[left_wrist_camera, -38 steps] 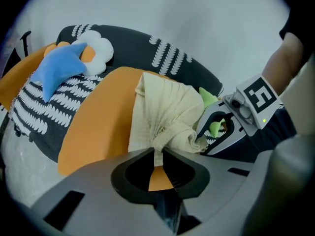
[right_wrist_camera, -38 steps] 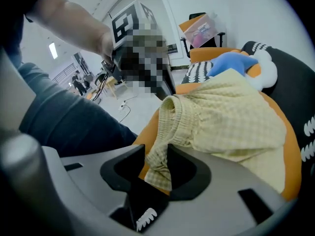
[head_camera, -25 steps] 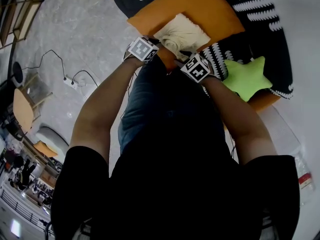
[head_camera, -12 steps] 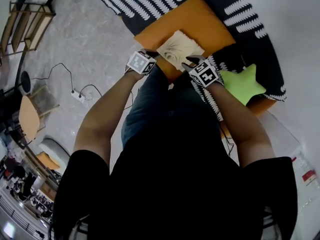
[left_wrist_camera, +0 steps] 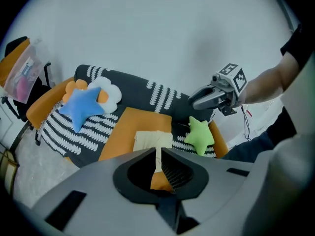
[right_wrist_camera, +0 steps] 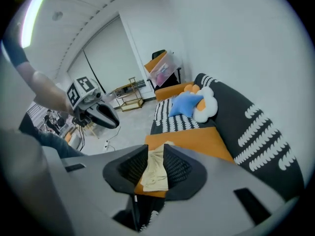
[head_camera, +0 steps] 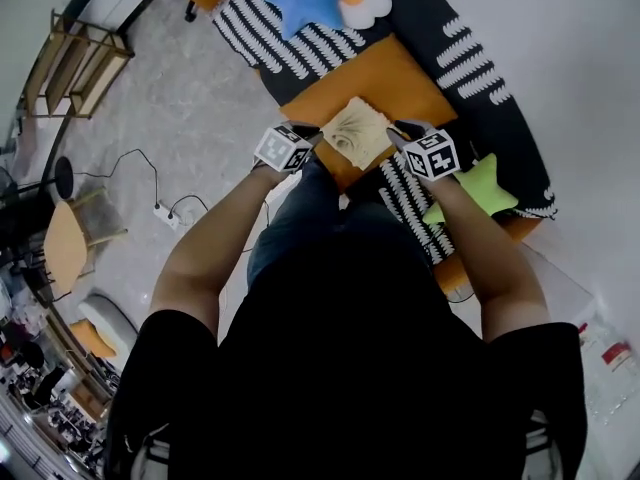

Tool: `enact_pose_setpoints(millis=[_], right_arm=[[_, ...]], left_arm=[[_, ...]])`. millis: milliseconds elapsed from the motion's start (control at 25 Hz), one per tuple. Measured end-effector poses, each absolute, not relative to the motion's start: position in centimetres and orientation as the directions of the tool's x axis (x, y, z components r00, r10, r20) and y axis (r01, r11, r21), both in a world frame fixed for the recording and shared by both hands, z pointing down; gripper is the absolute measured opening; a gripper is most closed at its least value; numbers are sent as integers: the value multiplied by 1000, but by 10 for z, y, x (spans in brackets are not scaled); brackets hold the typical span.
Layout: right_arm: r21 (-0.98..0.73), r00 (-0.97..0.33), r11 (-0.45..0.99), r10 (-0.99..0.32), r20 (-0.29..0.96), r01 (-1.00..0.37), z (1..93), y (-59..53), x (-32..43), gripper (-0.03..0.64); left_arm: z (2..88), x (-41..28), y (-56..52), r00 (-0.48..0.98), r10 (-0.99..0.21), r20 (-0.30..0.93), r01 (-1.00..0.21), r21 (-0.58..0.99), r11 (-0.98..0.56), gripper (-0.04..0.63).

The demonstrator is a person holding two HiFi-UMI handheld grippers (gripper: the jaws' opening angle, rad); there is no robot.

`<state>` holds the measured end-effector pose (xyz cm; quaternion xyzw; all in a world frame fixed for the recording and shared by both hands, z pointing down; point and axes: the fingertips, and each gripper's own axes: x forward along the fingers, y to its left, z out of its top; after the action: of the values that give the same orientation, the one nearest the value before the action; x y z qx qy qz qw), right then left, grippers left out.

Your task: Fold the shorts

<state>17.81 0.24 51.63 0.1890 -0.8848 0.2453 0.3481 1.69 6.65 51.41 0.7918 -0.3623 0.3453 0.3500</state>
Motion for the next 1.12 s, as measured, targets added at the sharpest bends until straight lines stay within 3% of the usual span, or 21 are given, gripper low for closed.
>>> enact_pose_setpoints(millis=[680, 1120], right_arm=[[-347, -769, 718, -410, 490, -603, 335, -62, 219, 55], [-331, -749, 683, -507, 426, -651, 298, -60, 253, 54]], left_arm=[[379, 34, 29, 522, -501, 691, -813, 226, -536, 46], [336, 29, 36, 525, -590, 613, -835, 235, -498, 44]])
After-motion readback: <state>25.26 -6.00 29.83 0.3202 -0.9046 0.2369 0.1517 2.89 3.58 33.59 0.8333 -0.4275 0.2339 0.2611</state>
